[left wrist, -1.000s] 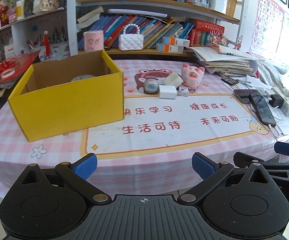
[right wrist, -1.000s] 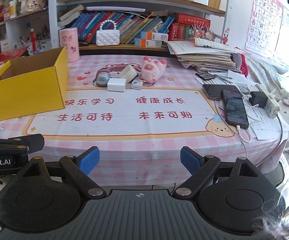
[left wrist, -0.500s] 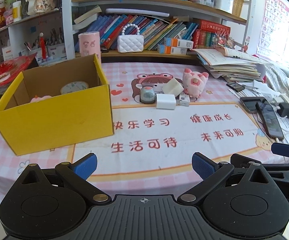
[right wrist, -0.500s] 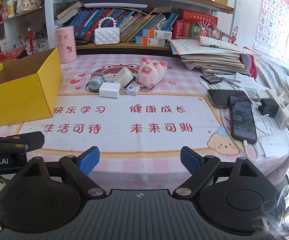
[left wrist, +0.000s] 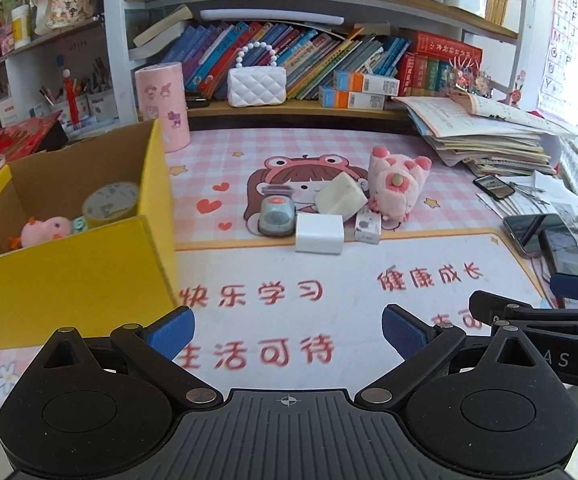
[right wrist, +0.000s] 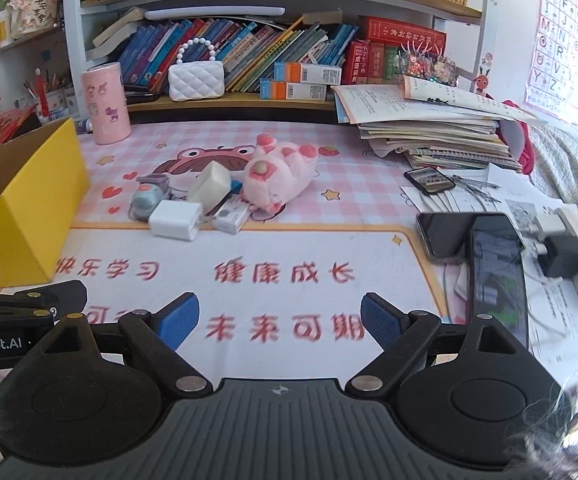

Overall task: Organize objects
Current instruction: 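Grasp the white charger block with the left gripper while the right gripper grasps the pink pig plush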

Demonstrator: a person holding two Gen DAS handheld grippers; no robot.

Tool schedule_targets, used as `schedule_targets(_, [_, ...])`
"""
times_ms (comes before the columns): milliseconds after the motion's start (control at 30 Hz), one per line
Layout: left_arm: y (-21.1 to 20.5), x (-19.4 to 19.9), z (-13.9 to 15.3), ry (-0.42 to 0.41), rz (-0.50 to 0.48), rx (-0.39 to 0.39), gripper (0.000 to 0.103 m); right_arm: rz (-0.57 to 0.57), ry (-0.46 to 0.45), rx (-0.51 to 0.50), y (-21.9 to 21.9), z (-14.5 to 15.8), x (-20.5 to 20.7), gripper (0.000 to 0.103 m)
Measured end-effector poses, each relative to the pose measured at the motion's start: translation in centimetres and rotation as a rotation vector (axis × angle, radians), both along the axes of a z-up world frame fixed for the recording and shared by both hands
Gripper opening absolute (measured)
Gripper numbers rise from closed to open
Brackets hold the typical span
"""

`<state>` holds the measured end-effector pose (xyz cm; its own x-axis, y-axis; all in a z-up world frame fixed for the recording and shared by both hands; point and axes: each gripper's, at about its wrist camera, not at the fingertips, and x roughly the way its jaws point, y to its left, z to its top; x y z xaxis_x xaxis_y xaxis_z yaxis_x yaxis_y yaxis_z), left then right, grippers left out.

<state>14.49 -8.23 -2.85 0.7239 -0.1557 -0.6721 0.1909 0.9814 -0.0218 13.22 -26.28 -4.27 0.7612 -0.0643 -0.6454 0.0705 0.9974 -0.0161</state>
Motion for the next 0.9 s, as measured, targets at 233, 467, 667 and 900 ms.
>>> schedule_targets(233, [-2.5, 3.4, -1.0, 0.008, 0.015, 0.023, 0.1, 0.003, -0.014, -0.008, -2.4, 0.0, 4.2, 0.087])
schedule_targets(467, [-4.3, 7.6, -2.4, 0.004, 0.034, 0.041, 0.096, -0.005, -0.039, 0.014, -4.0, 0.2, 8.3, 0.087])
schedule_targets(667, [-6.0, 11.0, -4.2, 0.025, 0.016, 0.057, 0.089, -0.001, -0.047, 0.026, -4.8, 0.3, 10.9, 0.087])
schedule_targets(900, [-7.4, 13.5, -6.2, 0.052, -0.005, 0.082, 0.082, 0.019, -0.03, 0.04, -5.1, -0.3, 12.6, 0.087])
